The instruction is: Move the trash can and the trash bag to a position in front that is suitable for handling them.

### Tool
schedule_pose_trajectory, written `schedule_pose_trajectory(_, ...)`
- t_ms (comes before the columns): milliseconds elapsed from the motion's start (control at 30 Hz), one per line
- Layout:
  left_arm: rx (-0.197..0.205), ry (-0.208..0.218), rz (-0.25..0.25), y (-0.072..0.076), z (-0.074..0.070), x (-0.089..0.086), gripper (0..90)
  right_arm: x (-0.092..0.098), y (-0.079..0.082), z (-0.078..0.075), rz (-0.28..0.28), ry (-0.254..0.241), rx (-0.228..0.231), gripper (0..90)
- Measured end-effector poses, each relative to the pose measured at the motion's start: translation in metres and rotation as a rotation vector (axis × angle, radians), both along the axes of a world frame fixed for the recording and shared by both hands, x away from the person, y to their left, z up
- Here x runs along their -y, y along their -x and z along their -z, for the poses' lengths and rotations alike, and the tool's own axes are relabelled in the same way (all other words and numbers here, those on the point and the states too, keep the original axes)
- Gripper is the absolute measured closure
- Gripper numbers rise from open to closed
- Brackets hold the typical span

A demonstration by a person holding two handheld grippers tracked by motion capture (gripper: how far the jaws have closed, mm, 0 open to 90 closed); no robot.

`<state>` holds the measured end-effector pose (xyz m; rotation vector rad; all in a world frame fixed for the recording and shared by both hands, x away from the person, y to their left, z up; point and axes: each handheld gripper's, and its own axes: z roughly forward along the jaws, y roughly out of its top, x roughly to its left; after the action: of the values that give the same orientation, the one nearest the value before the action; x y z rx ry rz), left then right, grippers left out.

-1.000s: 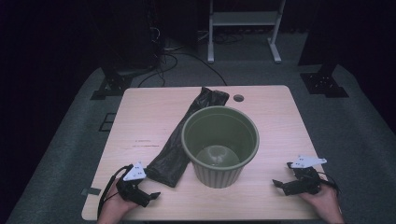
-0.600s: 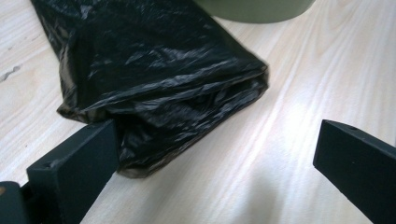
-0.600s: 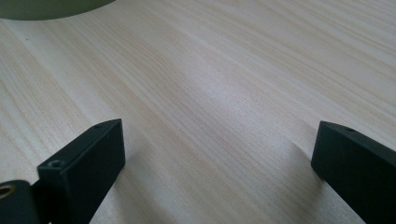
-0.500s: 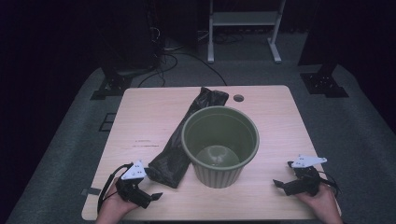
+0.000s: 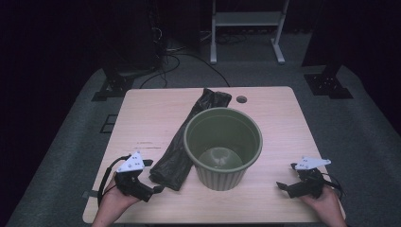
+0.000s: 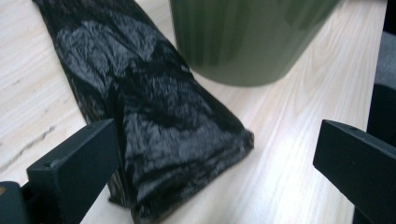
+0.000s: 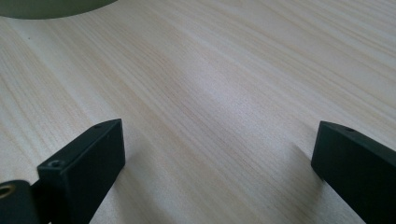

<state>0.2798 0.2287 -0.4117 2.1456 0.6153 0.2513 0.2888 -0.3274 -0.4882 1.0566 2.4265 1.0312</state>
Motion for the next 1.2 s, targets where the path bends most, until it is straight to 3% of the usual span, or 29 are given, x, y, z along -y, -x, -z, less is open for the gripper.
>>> schedule_pose_trajectory(200, -0.015, 0.026, -0.019, -0.017, 0.002, 0.010, 0.0, 0.000, 0.000, 0.000, 0.000, 0.000, 0.001, 1.6)
schedule_pose_trajectory(500, -0.029, -0.008, -0.038, -0.043, 0.013, 0.031, 0.0, 0.000, 0.000, 0.000, 0.000, 0.000, 0.002, 1.6)
schedule_pose_trajectory(633, -0.030, -0.025, -0.054, -0.053, 0.021, 0.038, 4.5, 0.000, 0.000, 0.000, 0.001, 0.000, 0.001, 1.6)
schedule_pose_trajectory(933, -0.105, -0.086, -0.051, -0.069, 0.046, 0.050, 24.4, 0.000, 0.000, 0.000, 0.002, 0.000, 0.001, 1.7)
schedule_pose_trajectory(1033, -0.122, -0.088, -0.043, -0.071, 0.051, 0.050, 39.4, 0.000, 0.000, 0.000, 0.005, 0.000, -0.001, 1.7)
schedule_pose_trajectory(1067, -0.119, -0.120, -0.034, -0.072, 0.054, 0.051, 49.9, 0.000, 0.000, 0.000, 0.005, 0.000, -0.001, 1.7)
schedule_pose_trajectory(1133, -0.116, -0.134, -0.026, -0.072, 0.055, 0.051, 52.8, 0.000, 0.000, 0.000, 0.005, 0.000, -0.001, 1.7)
schedule_pose_trajectory(1200, -0.096, -0.133, -0.022, -0.072, 0.056, 0.051, 63.5, 0.000, 0.000, 0.000, 0.006, 0.000, -0.001, 1.7)
